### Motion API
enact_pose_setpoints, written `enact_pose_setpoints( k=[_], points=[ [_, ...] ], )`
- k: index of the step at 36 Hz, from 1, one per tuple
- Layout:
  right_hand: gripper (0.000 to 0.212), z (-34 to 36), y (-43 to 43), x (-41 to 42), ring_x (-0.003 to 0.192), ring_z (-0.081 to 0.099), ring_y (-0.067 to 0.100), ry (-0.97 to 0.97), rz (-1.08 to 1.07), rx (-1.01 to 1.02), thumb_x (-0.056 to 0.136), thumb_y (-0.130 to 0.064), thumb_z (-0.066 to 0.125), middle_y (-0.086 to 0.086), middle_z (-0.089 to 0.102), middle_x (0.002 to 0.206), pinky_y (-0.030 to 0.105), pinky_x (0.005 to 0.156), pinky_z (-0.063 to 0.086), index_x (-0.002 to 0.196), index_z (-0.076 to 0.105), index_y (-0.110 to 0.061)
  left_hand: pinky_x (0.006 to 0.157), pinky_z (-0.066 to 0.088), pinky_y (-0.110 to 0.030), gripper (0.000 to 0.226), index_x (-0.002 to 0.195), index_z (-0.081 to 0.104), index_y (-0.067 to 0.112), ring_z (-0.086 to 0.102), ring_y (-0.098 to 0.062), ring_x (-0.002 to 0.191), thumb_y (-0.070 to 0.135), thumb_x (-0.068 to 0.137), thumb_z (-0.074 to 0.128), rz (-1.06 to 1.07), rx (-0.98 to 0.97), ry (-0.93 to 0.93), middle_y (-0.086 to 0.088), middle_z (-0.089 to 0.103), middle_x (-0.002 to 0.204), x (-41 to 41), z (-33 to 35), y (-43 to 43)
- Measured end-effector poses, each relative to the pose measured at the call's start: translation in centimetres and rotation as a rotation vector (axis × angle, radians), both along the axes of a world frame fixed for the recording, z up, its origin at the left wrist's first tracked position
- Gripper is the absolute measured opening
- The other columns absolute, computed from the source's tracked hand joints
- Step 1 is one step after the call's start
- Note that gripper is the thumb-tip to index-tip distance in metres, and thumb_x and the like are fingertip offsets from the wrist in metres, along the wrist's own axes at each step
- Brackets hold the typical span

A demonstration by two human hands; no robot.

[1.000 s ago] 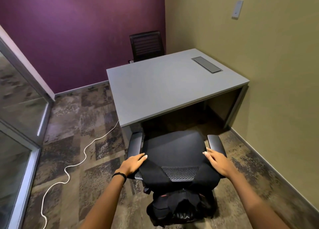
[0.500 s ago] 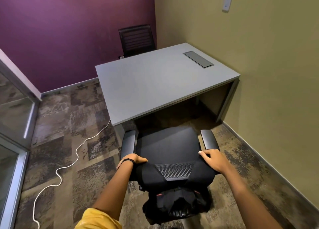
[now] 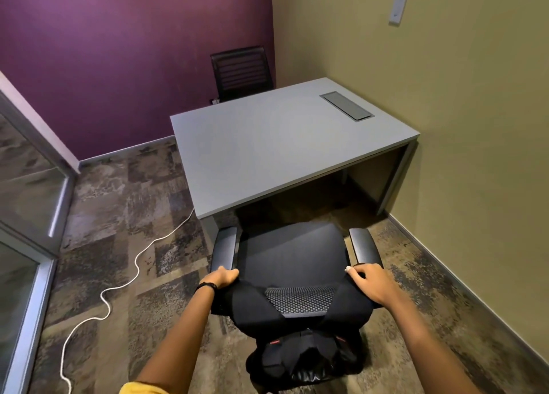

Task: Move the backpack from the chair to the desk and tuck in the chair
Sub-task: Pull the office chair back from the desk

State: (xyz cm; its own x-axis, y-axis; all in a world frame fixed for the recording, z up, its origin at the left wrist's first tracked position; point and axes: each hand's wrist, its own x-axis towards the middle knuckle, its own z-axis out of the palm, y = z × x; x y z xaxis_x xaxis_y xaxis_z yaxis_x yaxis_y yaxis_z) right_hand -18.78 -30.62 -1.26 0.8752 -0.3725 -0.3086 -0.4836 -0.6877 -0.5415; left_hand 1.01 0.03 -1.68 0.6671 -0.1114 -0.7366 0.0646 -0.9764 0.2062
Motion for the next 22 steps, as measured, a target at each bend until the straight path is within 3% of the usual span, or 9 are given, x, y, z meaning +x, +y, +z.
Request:
enact_pose_setpoints(
  k=[6,10,15,20,22],
  points=[
    [0.041,-0.1,0.0,0.0,0.078,0.063,0.013,0.005,0.013,-0.047,0.097,-0.044,0.039,-0.002,0.073,0.089,0.032,0.072,0.049,0.092,0.073,-0.021,0.114,0.027,-0.039,0.053,0.146,0.029,0.001,0.033,-0.033,0.140,0.031,0.102,0.024,-0.010,-0.039,-0.032,-0.019,0.028,0.155,-0.1,0.2,1.5],
    [0.040,-0.1,-0.1,0.0,0.087,0.064,0.016,0.006,0.028,-0.060,0.097,-0.044,0.038,-0.002,0.074,0.097,0.031,0.075,0.047,0.098,0.073,-0.024,0.113,0.028,-0.035,0.049,0.142,0.036,-0.002,0.033,-0.030,0.140,0.024,0.103,0.023,0.003,-0.107,-0.051,-0.020,0.030,0.154,-0.4,0.5,2.2],
    [0.038,0.0,0.0,0.2,0.098,0.063,0.020,0.012,0.054,-0.098,0.098,-0.040,0.037,0.000,0.071,0.109,0.031,0.075,0.042,0.104,0.071,-0.024,0.115,0.028,-0.039,0.050,0.141,0.035,-0.005,0.035,-0.032,0.138,0.026,0.103,0.023,0.107,-0.202,-0.068,-0.021,0.034,0.152,-0.9,0.6,3.3],
    [0.037,-0.4,-0.1,0.3,0.103,0.061,0.021,0.012,0.058,-0.136,0.099,-0.038,0.035,0.000,0.069,0.114,0.028,0.074,0.038,0.108,0.069,-0.026,0.097,0.037,-0.041,0.038,0.111,0.054,-0.004,0.051,-0.031,0.110,0.021,0.102,0.027,0.215,-0.306,-0.136,-0.026,0.051,0.133,-1.7,-0.2,4.0],
    [0.037,-0.6,-0.1,0.2,0.102,0.062,0.021,0.003,0.060,-0.139,0.099,-0.037,0.035,0.001,0.069,0.113,0.028,0.074,0.038,0.106,0.069,-0.026,0.099,0.037,-0.041,0.039,0.112,0.055,-0.006,0.051,-0.034,0.114,0.021,0.102,0.029,0.257,-0.326,-0.178,-0.026,0.053,0.132,-2.1,-0.6,4.3]
  ],
)
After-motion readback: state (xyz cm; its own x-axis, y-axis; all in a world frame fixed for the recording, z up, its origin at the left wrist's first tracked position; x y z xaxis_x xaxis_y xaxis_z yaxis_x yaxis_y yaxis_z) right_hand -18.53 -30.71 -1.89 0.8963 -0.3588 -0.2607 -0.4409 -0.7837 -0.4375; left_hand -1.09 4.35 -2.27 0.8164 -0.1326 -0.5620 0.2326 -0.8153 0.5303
